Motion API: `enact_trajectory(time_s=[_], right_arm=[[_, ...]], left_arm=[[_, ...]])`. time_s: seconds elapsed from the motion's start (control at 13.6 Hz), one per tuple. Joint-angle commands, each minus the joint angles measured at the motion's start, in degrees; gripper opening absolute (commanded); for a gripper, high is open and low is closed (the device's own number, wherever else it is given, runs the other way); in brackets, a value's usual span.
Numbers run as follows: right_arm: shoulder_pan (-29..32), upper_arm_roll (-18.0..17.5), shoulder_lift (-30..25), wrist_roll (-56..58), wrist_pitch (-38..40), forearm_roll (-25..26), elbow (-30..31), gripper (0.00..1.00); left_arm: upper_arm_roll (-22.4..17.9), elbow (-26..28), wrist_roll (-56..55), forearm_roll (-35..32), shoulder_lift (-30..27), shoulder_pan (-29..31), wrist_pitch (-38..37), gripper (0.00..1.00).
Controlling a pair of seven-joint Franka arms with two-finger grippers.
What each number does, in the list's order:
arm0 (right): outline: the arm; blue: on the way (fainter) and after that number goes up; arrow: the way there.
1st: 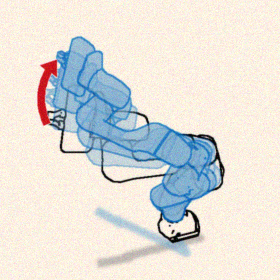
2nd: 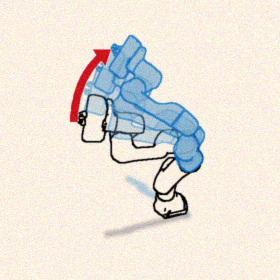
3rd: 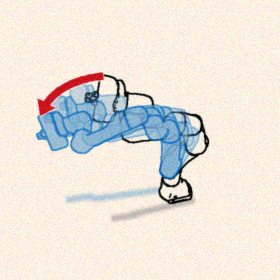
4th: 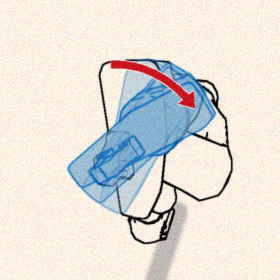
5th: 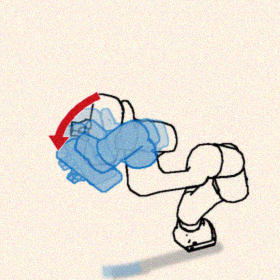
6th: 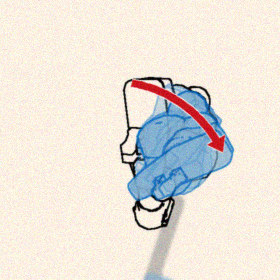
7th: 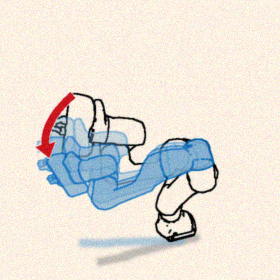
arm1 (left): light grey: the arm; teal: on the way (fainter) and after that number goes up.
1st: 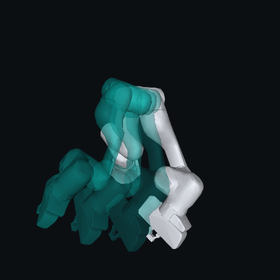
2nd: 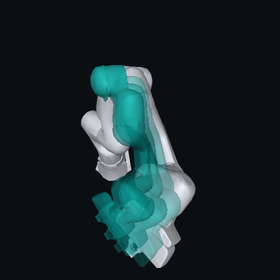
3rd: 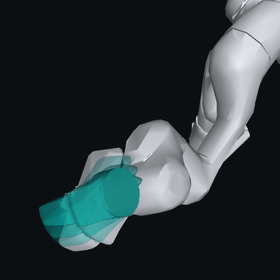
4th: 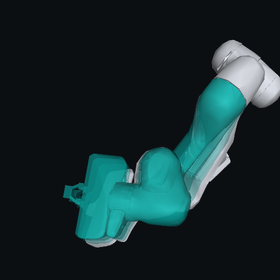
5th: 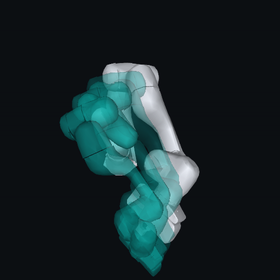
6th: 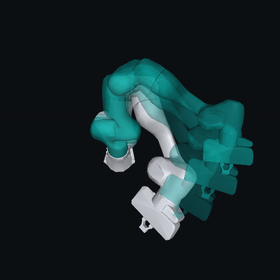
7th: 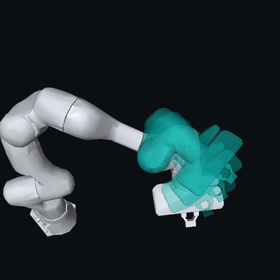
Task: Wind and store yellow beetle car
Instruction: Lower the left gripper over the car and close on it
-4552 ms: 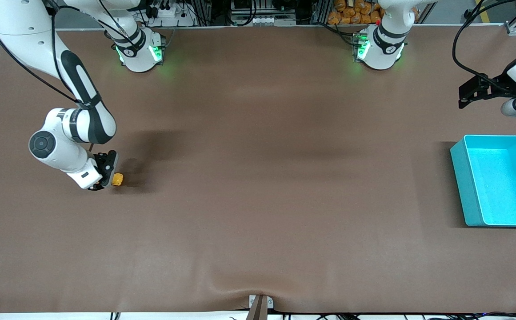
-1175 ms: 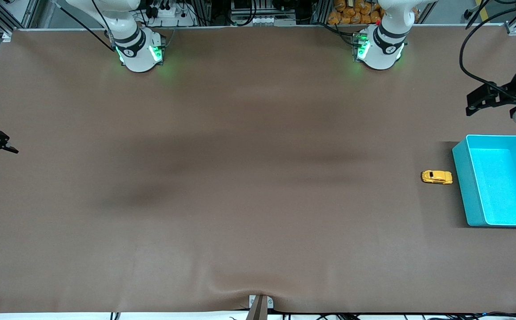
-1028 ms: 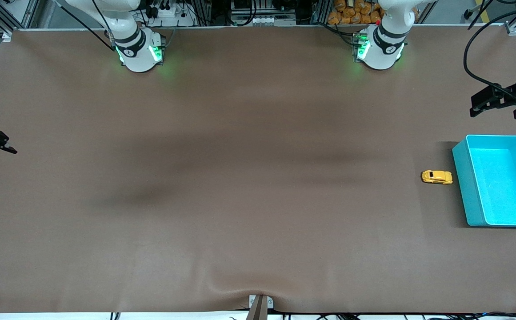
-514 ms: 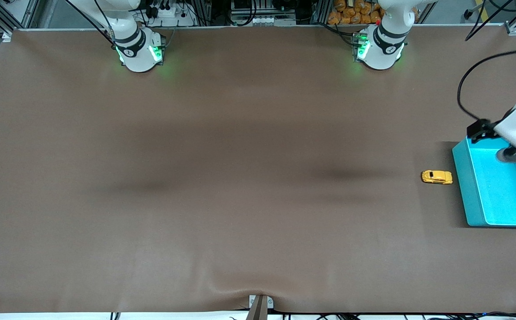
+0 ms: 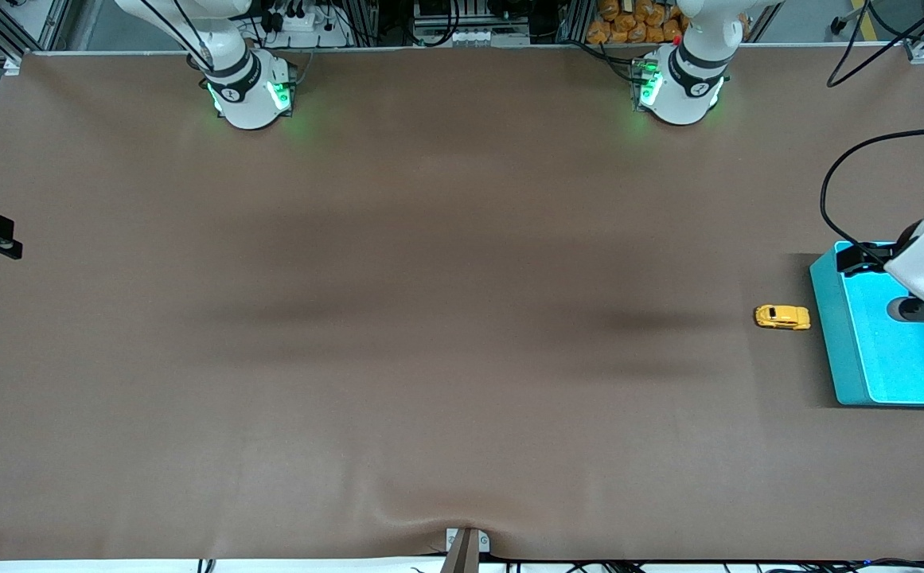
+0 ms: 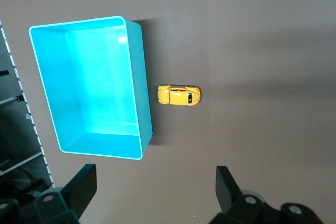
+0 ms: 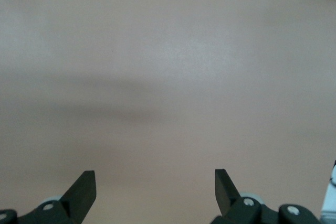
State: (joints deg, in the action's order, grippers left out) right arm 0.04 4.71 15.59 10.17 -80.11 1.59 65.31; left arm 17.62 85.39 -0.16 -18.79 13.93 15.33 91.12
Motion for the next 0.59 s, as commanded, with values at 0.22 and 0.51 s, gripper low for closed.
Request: enact_trajectory(time_s=[0.22, 0.51], right_arm=[[-2.0, 0.3, -11.4, -8.8, -7.6, -0.4, 17.1, 1.00], [-2.6, 0.3, -15.5, -9.8, -11.7, -0.3, 23.7, 1.00]], left_arm=[[0.1, 5.0, -10.5, 9.6, 0.3, 6.5, 3.1, 1.00], [0.1, 17.9, -19.6, 12.9, -2.6, 7.8, 12.5, 1.00]])
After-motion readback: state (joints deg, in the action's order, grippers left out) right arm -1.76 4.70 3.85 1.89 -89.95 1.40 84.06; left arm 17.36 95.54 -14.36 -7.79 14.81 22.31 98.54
